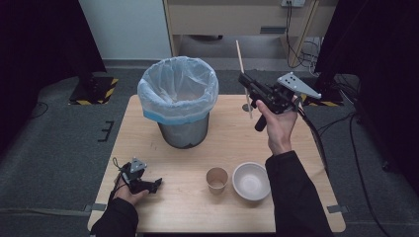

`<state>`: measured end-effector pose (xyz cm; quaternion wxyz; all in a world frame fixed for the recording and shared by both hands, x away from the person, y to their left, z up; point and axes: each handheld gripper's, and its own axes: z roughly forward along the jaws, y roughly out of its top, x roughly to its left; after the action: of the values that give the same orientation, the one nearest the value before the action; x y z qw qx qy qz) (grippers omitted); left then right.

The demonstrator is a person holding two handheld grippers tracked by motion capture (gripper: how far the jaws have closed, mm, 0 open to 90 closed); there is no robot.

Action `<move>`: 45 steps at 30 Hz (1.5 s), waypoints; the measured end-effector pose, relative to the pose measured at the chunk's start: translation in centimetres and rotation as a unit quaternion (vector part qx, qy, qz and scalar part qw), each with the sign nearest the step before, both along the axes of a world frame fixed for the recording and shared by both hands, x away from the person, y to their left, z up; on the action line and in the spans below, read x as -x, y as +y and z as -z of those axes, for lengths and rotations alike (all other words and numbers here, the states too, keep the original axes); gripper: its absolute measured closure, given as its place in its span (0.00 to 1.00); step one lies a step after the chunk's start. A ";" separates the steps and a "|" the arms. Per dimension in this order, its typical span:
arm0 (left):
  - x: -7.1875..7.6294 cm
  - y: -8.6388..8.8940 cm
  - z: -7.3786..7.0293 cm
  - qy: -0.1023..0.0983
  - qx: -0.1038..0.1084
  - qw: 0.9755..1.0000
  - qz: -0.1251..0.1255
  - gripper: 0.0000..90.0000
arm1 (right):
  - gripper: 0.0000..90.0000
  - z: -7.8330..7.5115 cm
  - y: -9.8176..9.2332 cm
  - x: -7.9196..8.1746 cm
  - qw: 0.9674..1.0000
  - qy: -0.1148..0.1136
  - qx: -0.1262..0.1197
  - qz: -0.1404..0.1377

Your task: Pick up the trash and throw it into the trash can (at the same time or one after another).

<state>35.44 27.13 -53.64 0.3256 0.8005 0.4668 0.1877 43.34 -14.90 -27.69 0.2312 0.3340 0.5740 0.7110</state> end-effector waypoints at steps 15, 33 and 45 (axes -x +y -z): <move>0.0 0.0 0.0 -0.001 0.001 1.000 -0.001 0.00 | 0.95 -2.2 2.1 -2.1 1.000 -0.014 -0.010 0.008; 0.0 0.0 0.0 -0.001 0.001 1.000 -0.001 0.00 | 0.95 -4.0 5.1 -4.3 1.000 -0.020 -0.007 0.003; 0.0 0.0 0.0 0.000 0.000 1.000 0.000 0.00 | 0.95 -3.7 7.2 -5.8 1.000 -0.020 -0.019 -0.003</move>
<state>35.45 27.12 -53.64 0.3259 0.8005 0.4668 0.1875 49.19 -7.71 -24.02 0.2339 0.3228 0.5566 0.7289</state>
